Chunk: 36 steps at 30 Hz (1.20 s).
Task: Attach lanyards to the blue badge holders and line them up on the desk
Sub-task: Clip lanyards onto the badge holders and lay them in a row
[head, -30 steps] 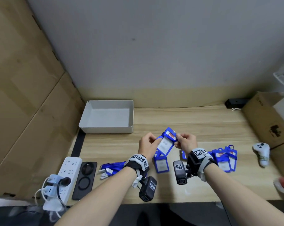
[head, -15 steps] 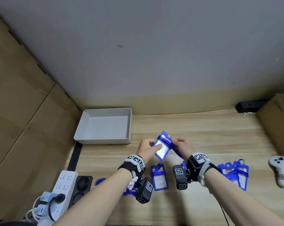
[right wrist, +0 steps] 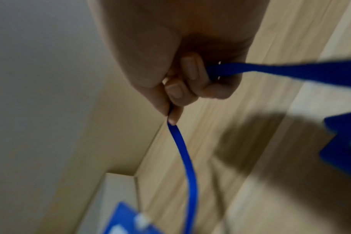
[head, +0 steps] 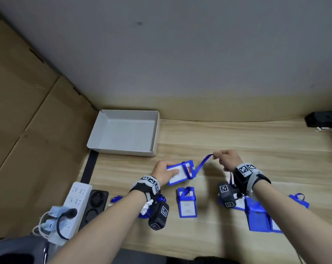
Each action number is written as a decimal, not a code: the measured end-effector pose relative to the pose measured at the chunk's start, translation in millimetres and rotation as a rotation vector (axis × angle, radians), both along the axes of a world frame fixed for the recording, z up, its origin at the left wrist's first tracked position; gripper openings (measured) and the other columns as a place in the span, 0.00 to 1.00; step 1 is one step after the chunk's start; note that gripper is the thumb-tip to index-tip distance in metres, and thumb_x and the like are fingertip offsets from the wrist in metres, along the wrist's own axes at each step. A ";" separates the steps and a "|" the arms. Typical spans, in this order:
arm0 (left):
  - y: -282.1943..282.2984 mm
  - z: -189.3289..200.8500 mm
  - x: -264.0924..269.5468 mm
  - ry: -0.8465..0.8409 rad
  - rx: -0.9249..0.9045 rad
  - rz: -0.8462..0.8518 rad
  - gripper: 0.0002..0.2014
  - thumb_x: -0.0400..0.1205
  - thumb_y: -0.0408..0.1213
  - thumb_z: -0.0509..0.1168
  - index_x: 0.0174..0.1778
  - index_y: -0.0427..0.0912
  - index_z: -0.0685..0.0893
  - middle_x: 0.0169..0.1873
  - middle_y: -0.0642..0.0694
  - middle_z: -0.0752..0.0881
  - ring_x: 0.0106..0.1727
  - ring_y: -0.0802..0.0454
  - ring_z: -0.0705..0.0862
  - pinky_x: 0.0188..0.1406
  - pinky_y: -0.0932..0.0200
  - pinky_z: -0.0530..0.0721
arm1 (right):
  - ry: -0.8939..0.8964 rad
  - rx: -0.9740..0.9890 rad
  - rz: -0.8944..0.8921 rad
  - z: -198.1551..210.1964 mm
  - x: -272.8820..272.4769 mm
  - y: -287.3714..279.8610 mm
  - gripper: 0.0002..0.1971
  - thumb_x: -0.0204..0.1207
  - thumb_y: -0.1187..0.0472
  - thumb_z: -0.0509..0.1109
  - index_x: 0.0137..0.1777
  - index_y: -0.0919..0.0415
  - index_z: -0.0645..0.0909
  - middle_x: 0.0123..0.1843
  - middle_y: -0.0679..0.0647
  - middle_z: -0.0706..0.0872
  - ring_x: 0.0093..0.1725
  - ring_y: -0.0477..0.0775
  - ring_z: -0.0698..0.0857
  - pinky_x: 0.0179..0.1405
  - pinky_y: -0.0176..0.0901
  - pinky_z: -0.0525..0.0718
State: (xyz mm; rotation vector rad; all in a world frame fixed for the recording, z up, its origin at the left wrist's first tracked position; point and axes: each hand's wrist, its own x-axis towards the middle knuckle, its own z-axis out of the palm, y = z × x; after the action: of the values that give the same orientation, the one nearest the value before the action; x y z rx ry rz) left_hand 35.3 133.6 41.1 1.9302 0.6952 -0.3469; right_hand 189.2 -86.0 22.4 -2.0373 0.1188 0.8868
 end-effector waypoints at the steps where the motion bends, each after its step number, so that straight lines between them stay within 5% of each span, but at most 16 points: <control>1: 1.7 -3.2 -1.6 0.015 0.022 0.081 0.04 0.79 0.28 0.71 0.44 0.41 0.87 0.36 0.46 0.86 0.36 0.54 0.81 0.37 0.65 0.77 | -0.023 -0.125 0.025 -11.7 4.8 -8.4 0.13 0.78 0.57 0.70 0.38 0.65 0.88 0.26 0.56 0.76 0.28 0.55 0.74 0.30 0.41 0.71; 3: 9.2 -10.9 -5.6 0.110 0.139 0.139 0.02 0.79 0.32 0.71 0.42 0.42 0.87 0.38 0.44 0.87 0.39 0.49 0.82 0.39 0.60 0.78 | -0.043 -0.326 0.080 -30.0 7.4 -27.8 0.13 0.75 0.55 0.71 0.36 0.64 0.87 0.34 0.61 0.84 0.37 0.61 0.81 0.37 0.43 0.75; 6: 20.9 -14.7 -12.8 0.269 0.230 -0.041 0.06 0.78 0.36 0.72 0.49 0.42 0.90 0.46 0.43 0.90 0.45 0.48 0.85 0.48 0.57 0.81 | -0.052 -0.421 0.104 -48.9 4.3 -47.3 0.10 0.74 0.53 0.72 0.40 0.59 0.89 0.46 0.63 0.90 0.46 0.64 0.85 0.43 0.43 0.78; 10: 23.9 -2.6 -13.2 0.266 0.175 -0.219 0.13 0.77 0.38 0.75 0.58 0.42 0.90 0.52 0.47 0.90 0.49 0.51 0.87 0.54 0.60 0.83 | -0.188 -0.531 0.247 -44.2 -3.1 -39.5 0.15 0.71 0.46 0.72 0.54 0.50 0.88 0.60 0.59 0.87 0.65 0.66 0.78 0.56 0.51 0.77; 13: 24.9 11.7 -9.8 0.185 0.145 -0.264 0.10 0.77 0.37 0.75 0.53 0.41 0.92 0.47 0.44 0.92 0.47 0.49 0.89 0.50 0.56 0.85 | -0.345 -0.344 0.258 -22.8 -16.2 -9.9 0.18 0.70 0.54 0.73 0.61 0.51 0.87 0.67 0.58 0.82 0.71 0.65 0.73 0.69 0.52 0.73; 16: 28.5 30.2 -5.7 0.090 0.124 -0.275 0.10 0.77 0.34 0.75 0.53 0.37 0.91 0.46 0.43 0.91 0.44 0.52 0.86 0.48 0.59 0.84 | -0.227 0.077 0.362 2.9 -37.7 27.3 0.19 0.62 0.56 0.73 0.55 0.48 0.89 0.65 0.51 0.86 0.69 0.53 0.80 0.69 0.45 0.74; 19: 38.7 49.2 -2.9 0.023 0.166 -0.232 0.12 0.79 0.32 0.73 0.57 0.33 0.89 0.51 0.39 0.90 0.46 0.51 0.85 0.51 0.56 0.83 | -0.139 0.216 0.643 20.6 -58.1 49.5 0.20 0.66 0.65 0.73 0.58 0.50 0.88 0.60 0.44 0.88 0.57 0.40 0.84 0.55 0.32 0.78; 21: 48.5 59.9 -5.0 0.035 0.171 -0.224 0.14 0.80 0.33 0.72 0.60 0.33 0.87 0.54 0.39 0.89 0.48 0.50 0.86 0.52 0.56 0.84 | -0.151 0.254 0.692 26.5 -64.4 56.3 0.12 0.71 0.68 0.73 0.52 0.53 0.89 0.47 0.45 0.89 0.44 0.35 0.84 0.47 0.31 0.79; 24: 58.9 69.8 -9.8 0.058 0.194 -0.242 0.14 0.81 0.35 0.72 0.60 0.34 0.86 0.56 0.39 0.88 0.53 0.47 0.87 0.53 0.57 0.85 | -0.159 0.259 0.688 36.8 -65.5 54.5 0.11 0.81 0.71 0.67 0.41 0.58 0.85 0.37 0.49 0.88 0.35 0.41 0.84 0.42 0.35 0.78; 30: 52.9 85.2 -15.2 0.098 0.279 -0.319 0.10 0.78 0.40 0.71 0.51 0.39 0.89 0.45 0.44 0.89 0.47 0.47 0.88 0.45 0.55 0.85 | -0.178 0.248 0.614 67.5 -69.3 53.9 0.10 0.85 0.70 0.62 0.49 0.64 0.85 0.33 0.46 0.88 0.28 0.48 0.81 0.33 0.43 0.80; 33: 34.5 94.2 -12.3 0.081 0.311 -0.405 0.14 0.74 0.48 0.71 0.44 0.39 0.87 0.35 0.46 0.84 0.36 0.47 0.81 0.35 0.56 0.76 | -0.257 0.233 0.568 83.2 -72.2 52.4 0.14 0.83 0.61 0.68 0.35 0.57 0.87 0.23 0.45 0.82 0.22 0.49 0.72 0.25 0.41 0.73; 36: 17.0 95.0 -3.8 -0.040 0.232 -0.385 0.11 0.72 0.54 0.70 0.42 0.51 0.86 0.37 0.48 0.88 0.41 0.47 0.86 0.43 0.51 0.84 | -0.333 0.267 0.476 86.3 -73.1 50.2 0.16 0.75 0.48 0.74 0.30 0.56 0.88 0.25 0.57 0.83 0.29 0.53 0.69 0.33 0.46 0.69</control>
State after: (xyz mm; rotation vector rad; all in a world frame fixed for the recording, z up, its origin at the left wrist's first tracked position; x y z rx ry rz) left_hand 31.5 150.6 136.0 2.2890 0.3439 -0.4794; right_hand 116.1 -35.8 108.8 -1.9546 -0.6572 0.7776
